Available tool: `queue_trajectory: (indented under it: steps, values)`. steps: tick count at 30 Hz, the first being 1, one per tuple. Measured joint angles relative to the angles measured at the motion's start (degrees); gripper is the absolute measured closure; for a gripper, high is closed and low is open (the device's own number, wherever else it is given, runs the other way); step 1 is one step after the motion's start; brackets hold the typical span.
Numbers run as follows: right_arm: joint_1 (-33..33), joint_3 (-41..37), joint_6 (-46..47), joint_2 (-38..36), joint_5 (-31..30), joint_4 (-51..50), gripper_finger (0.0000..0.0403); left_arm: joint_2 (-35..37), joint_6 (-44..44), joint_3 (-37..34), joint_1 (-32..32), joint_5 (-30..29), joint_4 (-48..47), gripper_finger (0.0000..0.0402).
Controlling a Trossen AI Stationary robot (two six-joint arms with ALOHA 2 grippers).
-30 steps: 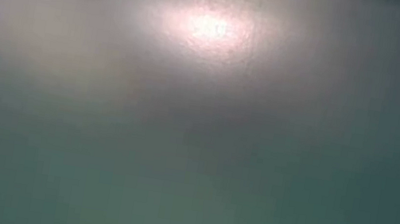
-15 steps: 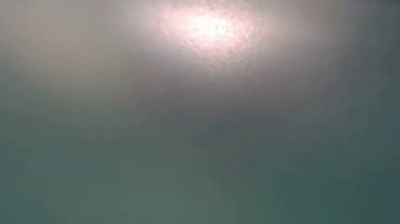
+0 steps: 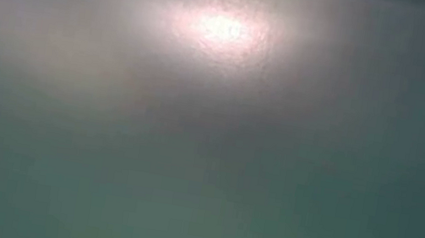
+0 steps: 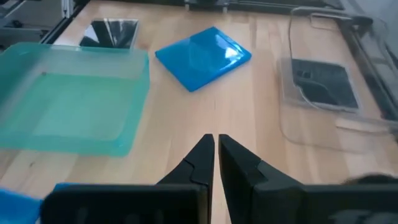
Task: Pick & place jewel cases by type
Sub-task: Put the middle left blue CD case into the green bin
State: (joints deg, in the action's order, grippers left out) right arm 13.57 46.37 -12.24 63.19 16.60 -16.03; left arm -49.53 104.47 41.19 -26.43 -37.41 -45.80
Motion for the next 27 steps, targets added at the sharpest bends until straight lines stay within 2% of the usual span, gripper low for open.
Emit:
queue_trajectory:
  steps: [5, 11, 16, 23, 27]
  values:
    - [-0.4, 0.0, 0.14, 6.17, 0.43, 8.06, 0.0373, -4.31, 11.75, -3.45, -5.9, 0.19, -0.18, 0.0321]
    - [-0.38, 0.0, -0.05, 10.03, 1.14, 10.81, 0.0373, -9.59, 13.49, -4.24, -8.67, 7.58, -0.66, 0.0393]
    - [-0.38, 0.0, -2.04, 10.39, 1.66, 10.58, 0.0373, -12.61, 13.6, -4.24, -9.19, 13.04, -1.37, 0.0401]
    - [-0.23, 0.0, -4.42, 10.39, 1.66, 10.51, 0.0373, -16.79, 14.29, -4.24, -8.97, 17.09, -10.39, 0.0401]
    - [0.13, 0.0, -4.97, 10.39, 1.66, 10.49, 0.0373, -18.27, 14.33, -6.91, -8.09, 19.2, -10.85, 0.0401]
